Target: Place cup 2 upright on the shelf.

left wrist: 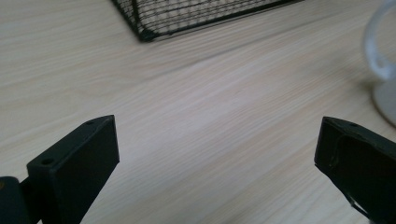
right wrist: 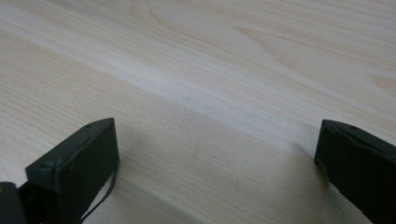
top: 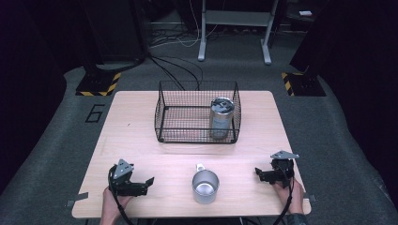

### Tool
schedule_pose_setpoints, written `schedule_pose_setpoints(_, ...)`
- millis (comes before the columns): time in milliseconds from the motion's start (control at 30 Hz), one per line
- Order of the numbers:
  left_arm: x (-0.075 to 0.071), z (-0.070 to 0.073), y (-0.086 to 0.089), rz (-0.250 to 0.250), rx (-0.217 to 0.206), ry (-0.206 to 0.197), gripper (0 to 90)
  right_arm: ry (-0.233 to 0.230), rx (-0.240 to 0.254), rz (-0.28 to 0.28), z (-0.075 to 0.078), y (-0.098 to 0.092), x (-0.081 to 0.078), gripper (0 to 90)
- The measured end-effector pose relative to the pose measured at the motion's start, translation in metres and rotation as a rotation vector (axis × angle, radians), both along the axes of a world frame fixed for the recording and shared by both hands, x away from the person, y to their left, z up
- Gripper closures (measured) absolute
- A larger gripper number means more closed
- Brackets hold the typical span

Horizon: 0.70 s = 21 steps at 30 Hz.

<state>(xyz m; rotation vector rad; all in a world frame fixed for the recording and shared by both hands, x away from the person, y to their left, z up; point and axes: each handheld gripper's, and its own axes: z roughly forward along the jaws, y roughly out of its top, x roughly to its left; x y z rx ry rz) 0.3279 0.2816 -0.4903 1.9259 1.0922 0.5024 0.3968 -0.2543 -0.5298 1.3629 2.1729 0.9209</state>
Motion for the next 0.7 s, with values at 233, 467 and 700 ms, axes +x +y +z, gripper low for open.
schedule_pose_setpoints(233,-0.007,0.015,-0.024,-0.107,-0.032,-0.046,0.0,-0.002,0.0,0.012,0.0,-0.001,-0.001,0.0)
schedule_pose_setpoints(467,-0.009,0.024,-0.045,-0.194,-0.045,-0.055,0.0,0.001,-0.004,0.002,0.0,-0.001,-0.002,0.0)
schedule_pose_setpoints(700,-0.012,0.036,-0.071,-0.295,-0.069,-0.079,0.0,0.0,-0.003,0.003,0.0,-0.001,-0.002,0.0)
